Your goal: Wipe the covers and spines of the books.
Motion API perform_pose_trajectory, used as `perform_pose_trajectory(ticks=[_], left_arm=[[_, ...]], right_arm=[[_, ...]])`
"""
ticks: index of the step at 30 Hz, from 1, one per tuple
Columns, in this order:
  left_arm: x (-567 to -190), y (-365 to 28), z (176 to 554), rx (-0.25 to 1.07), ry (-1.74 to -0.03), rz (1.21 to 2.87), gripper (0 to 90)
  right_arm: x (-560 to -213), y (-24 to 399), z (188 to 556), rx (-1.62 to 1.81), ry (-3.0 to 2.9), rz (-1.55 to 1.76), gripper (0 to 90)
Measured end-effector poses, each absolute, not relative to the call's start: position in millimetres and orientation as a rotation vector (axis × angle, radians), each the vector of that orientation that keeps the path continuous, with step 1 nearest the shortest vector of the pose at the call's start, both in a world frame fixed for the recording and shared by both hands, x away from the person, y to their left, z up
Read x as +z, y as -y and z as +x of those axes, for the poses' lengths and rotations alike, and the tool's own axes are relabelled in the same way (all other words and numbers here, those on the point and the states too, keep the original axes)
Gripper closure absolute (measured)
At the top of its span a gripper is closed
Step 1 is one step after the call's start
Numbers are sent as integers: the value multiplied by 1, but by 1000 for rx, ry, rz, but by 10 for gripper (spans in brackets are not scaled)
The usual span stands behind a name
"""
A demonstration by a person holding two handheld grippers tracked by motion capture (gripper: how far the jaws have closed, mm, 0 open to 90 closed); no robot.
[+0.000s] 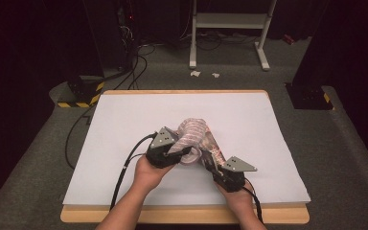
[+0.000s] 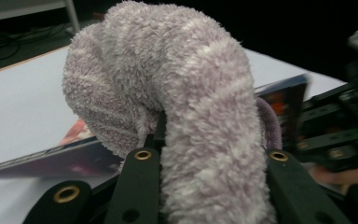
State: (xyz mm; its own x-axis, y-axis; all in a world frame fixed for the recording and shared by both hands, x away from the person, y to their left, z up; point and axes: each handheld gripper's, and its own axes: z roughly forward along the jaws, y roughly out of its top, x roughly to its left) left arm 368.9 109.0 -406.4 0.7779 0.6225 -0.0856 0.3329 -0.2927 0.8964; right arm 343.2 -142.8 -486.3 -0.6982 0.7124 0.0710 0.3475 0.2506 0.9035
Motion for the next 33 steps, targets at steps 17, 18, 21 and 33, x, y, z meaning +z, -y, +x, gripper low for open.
perform_pose_trajectory(ticks=[17, 18, 21, 33], left_arm=[[-424, -132, 409, 389, -871, 1927, 696], [-428, -136, 414, 407, -896, 1937, 696], [-440, -152, 435, 472, -979, 1976, 696], [-479, -192, 486, 507, -1213, 1962, 696]], right_arm=[[-488, 135, 348, 1424, -2189, 972, 839], [-488, 135, 349, 1421, -2191, 970, 839], [-488, 134, 349, 1419, -2188, 961, 839], [-489, 133, 348, 1419, -2190, 961, 838]])
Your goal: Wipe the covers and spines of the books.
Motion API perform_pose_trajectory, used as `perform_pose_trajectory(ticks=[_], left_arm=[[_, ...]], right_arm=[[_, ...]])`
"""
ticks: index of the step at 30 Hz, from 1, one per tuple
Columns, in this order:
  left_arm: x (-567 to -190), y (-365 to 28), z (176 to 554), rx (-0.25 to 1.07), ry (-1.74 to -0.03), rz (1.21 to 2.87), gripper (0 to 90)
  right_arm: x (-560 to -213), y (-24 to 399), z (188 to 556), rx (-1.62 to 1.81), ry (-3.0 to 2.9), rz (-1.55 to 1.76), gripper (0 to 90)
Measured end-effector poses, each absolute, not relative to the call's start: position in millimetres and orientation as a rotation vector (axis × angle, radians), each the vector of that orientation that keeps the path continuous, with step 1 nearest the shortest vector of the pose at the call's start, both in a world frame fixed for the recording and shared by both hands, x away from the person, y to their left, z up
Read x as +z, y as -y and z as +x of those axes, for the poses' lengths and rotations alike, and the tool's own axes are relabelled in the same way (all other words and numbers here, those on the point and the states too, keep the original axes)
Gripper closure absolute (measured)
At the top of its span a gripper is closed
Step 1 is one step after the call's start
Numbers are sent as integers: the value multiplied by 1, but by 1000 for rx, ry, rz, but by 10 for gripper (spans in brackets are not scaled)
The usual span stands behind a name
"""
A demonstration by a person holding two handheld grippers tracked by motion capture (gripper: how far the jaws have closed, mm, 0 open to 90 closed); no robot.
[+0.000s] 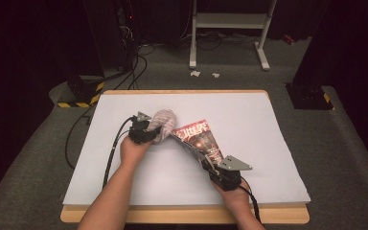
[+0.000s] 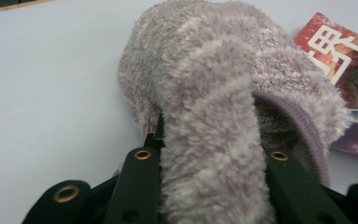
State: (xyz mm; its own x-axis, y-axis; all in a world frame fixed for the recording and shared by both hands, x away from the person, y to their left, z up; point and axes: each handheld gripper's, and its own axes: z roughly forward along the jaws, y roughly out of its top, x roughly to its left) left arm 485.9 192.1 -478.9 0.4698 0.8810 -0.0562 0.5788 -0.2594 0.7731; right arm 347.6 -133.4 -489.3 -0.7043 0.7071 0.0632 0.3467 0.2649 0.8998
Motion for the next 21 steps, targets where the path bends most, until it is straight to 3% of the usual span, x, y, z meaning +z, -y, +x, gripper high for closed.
perform_pose_trajectory(ticks=[11, 14, 21], left_arm=[[-448, -153, 443, 512, -1005, 1972, 697], [-442, -139, 427, 570, -1016, 1968, 698], [-439, -148, 417, 542, -1024, 1927, 697]], right_arm=[[-488, 132, 347, 1420, -2181, 966, 838], [-487, 135, 346, 1422, -2175, 967, 838], [-484, 143, 344, 1442, -2166, 949, 838]])
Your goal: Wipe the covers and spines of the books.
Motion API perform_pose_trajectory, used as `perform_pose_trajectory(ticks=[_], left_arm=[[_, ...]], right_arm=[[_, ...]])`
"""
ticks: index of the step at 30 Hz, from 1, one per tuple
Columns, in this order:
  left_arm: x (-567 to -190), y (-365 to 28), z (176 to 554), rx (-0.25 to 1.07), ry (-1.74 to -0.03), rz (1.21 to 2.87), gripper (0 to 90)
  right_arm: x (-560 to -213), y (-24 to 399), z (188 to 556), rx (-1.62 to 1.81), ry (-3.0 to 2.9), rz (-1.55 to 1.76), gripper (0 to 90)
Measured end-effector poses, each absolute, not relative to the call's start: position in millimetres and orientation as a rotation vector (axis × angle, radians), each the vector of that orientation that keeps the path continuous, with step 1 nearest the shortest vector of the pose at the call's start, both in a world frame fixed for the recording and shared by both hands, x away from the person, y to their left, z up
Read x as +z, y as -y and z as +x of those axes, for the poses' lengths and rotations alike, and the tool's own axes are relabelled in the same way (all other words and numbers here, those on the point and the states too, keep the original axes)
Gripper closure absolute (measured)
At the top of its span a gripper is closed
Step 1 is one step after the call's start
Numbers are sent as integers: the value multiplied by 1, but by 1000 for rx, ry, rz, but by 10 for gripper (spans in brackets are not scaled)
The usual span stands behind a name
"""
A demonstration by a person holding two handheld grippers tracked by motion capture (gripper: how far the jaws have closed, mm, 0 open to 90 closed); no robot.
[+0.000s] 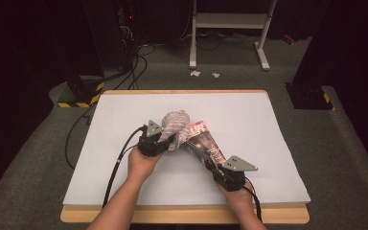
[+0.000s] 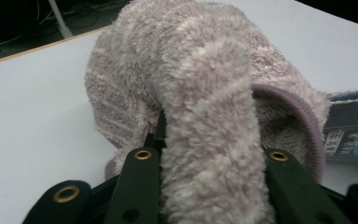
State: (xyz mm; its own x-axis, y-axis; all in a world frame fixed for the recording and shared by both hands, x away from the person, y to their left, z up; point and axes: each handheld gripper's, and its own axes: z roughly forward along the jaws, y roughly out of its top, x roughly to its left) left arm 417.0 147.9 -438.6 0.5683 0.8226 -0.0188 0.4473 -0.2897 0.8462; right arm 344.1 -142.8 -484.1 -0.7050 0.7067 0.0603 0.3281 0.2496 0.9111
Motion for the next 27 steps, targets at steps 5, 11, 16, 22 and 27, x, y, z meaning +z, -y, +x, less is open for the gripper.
perform_pose_trajectory(ticks=[5, 11, 16, 22, 27], left_arm=[[-437, -165, 425, 513, -1065, 1864, 699], [-429, -173, 420, 507, -1049, 1827, 703], [-414, -173, 413, 494, -989, 1787, 706], [-412, -147, 396, 437, -891, 1851, 706], [-421, -114, 379, 407, -825, 1894, 705]], right_arm=[[-486, 136, 341, 1398, -2174, 920, 839], [-488, 136, 342, 1410, -2170, 932, 840], [-492, 128, 341, 1369, -2200, 917, 840], [-492, 126, 343, 1379, -2196, 930, 840], [-493, 124, 345, 1372, -2194, 929, 840]])
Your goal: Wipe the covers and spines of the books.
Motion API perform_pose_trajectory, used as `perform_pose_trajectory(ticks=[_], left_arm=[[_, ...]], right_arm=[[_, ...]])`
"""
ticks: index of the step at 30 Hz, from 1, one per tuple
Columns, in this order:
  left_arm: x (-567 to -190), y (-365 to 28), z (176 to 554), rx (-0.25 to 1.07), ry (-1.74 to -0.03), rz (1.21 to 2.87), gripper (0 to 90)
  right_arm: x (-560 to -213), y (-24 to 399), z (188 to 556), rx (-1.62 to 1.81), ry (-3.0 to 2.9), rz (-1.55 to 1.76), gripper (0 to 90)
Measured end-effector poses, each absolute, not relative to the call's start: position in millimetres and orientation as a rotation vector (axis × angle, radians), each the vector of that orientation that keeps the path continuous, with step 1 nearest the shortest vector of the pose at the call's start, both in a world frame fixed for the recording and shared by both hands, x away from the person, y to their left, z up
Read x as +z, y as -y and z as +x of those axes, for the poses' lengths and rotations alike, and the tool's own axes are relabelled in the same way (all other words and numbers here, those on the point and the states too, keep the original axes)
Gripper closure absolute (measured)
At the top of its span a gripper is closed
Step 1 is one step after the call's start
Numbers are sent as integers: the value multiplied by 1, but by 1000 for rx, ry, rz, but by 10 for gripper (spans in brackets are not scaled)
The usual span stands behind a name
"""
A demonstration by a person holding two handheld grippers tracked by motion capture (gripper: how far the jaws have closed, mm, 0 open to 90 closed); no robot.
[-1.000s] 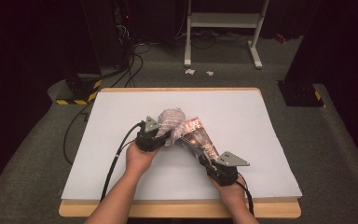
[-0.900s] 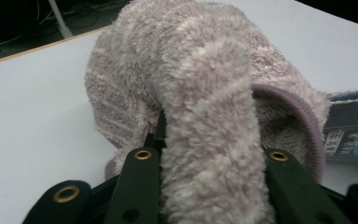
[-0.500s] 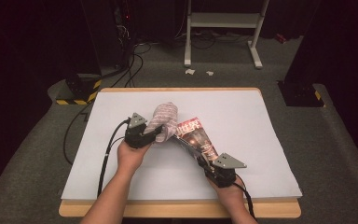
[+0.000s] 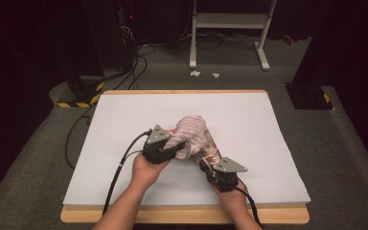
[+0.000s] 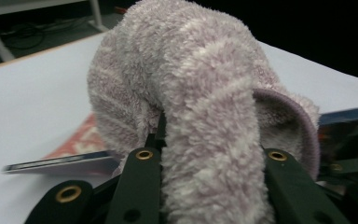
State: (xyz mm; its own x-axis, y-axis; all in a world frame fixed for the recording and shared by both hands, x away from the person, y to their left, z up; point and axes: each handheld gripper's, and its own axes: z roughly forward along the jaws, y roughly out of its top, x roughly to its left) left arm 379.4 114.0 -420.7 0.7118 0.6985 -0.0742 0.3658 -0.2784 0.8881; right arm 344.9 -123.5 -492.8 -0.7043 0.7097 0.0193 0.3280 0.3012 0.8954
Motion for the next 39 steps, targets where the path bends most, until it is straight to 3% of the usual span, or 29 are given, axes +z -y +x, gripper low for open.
perform_pose_trajectory(ticks=[8, 11, 29, 39], left_arm=[[-408, -94, 357, 347, -754, 1845, 704], [-407, -89, 355, 415, -734, 1871, 702], [-464, -169, 470, 538, -1130, 1927, 703], [-465, -173, 472, 538, -1141, 1917, 708]], right_arm=[[-494, 124, 348, 1392, -2186, 947, 840], [-493, 125, 348, 1408, -2180, 965, 840], [-488, 129, 346, 1430, -2155, 973, 840], [-489, 129, 345, 1426, -2153, 960, 840]])
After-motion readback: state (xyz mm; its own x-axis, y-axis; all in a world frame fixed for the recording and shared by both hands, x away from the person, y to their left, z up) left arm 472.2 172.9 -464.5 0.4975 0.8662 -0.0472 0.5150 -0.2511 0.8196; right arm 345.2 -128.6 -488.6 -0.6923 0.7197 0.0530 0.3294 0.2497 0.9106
